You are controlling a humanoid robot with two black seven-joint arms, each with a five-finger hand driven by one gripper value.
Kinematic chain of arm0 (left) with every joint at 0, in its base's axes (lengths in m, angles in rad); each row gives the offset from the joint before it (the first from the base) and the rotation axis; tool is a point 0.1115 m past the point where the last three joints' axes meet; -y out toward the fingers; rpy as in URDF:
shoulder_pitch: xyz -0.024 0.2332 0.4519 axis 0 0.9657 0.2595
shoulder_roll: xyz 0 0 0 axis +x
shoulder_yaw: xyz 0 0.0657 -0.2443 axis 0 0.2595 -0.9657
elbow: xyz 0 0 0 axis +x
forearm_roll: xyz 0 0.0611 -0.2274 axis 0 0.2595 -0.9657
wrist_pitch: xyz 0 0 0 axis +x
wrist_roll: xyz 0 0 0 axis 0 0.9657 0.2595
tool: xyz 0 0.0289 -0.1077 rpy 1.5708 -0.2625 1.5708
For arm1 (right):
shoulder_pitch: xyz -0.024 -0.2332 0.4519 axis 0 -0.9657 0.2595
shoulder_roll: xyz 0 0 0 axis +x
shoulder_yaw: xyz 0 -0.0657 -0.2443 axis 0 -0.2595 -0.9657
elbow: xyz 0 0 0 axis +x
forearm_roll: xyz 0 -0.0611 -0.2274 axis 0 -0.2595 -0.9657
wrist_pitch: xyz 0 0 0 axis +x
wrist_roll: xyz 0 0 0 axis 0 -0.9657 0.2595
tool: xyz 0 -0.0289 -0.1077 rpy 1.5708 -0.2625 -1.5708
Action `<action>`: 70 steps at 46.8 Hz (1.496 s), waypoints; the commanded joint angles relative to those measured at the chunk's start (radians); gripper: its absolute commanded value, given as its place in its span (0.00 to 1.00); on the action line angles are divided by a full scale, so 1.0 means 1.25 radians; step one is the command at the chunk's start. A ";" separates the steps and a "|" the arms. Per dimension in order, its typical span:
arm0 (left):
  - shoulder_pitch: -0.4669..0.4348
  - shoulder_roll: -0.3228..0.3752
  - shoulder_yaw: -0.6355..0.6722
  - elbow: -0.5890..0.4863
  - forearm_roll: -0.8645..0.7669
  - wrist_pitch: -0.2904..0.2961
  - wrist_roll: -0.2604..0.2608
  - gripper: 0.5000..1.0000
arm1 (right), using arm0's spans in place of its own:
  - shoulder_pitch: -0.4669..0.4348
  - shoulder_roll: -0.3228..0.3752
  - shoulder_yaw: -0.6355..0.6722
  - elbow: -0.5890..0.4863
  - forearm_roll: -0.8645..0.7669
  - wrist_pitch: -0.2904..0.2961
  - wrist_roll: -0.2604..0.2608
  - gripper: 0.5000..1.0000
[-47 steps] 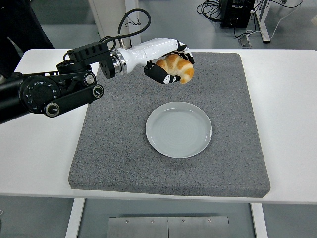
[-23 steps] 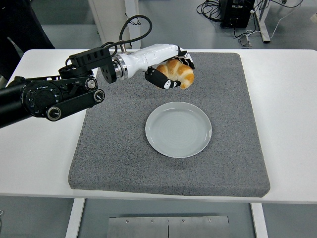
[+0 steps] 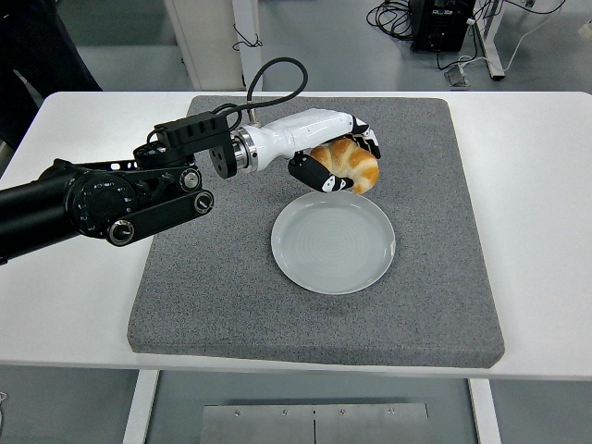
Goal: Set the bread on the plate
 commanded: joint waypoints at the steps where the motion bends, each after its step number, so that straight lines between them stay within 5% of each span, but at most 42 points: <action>1: 0.003 -0.010 0.002 0.000 0.001 0.000 0.001 0.07 | 0.000 0.000 0.000 0.000 0.000 0.001 0.000 1.00; 25: 0.045 -0.023 0.046 0.002 0.056 0.005 0.001 0.08 | 0.000 0.000 0.000 0.000 0.000 0.001 0.000 1.00; 61: 0.078 -0.031 0.125 0.007 0.067 0.073 0.003 0.12 | 0.000 0.000 0.000 0.000 0.000 0.001 0.000 1.00; 65: 0.083 -0.031 0.124 0.007 0.065 0.073 0.003 0.20 | 0.000 0.000 0.000 0.000 0.000 0.001 0.000 1.00; 70: 0.089 -0.029 0.121 0.007 0.056 0.073 -0.002 0.59 | 0.000 0.000 0.000 0.000 0.000 -0.001 0.000 1.00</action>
